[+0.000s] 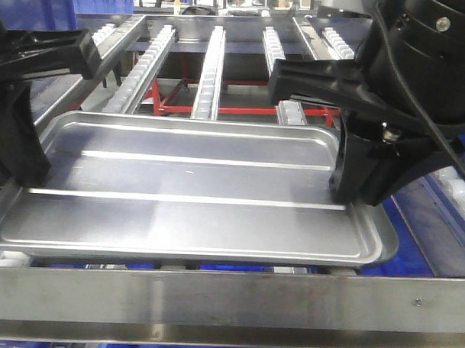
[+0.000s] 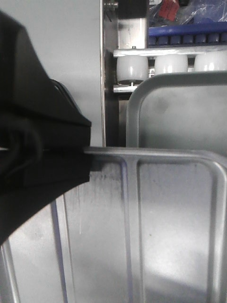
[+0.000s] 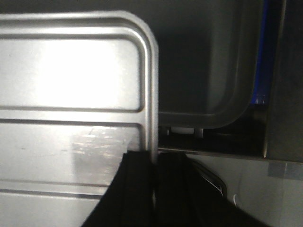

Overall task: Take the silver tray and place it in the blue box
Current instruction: 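Hold the tray level between both grippers, then carry the tray in both grippers while the base turns away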

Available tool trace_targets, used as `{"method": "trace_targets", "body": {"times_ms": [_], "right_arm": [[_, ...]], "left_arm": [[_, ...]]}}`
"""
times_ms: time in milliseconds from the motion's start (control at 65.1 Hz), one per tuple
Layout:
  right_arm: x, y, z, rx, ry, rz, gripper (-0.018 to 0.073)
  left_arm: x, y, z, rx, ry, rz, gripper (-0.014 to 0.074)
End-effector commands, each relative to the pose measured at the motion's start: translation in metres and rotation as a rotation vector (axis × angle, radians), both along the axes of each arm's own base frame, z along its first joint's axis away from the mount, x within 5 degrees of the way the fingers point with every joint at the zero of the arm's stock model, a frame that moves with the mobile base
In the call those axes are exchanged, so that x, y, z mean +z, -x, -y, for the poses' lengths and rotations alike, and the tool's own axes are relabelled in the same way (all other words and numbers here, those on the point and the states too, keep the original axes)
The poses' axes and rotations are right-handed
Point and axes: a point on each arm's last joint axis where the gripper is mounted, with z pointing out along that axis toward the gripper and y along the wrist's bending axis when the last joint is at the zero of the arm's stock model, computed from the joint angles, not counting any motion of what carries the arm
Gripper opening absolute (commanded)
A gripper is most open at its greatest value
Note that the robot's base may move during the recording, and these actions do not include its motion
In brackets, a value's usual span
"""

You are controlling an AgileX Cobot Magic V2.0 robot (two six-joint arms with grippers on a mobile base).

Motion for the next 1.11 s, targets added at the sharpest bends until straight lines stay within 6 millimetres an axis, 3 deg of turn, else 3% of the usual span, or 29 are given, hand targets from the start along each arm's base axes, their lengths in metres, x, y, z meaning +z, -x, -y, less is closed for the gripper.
{"method": "trace_targets", "body": {"times_ms": [0, 1090], "right_arm": [[0.0161, -0.0014, 0.0057, 0.02, 0.016, 0.073, 0.006], [0.016, -0.0014, 0.0061, 0.019, 0.018, 0.071, 0.006]], "left_arm": [[0.0129, 0.0011, -0.0039, -0.024, -0.017, 0.058, -0.0104], [0.0128, 0.0013, -0.0037, -0.022, -0.012, 0.054, -0.0104]]}}
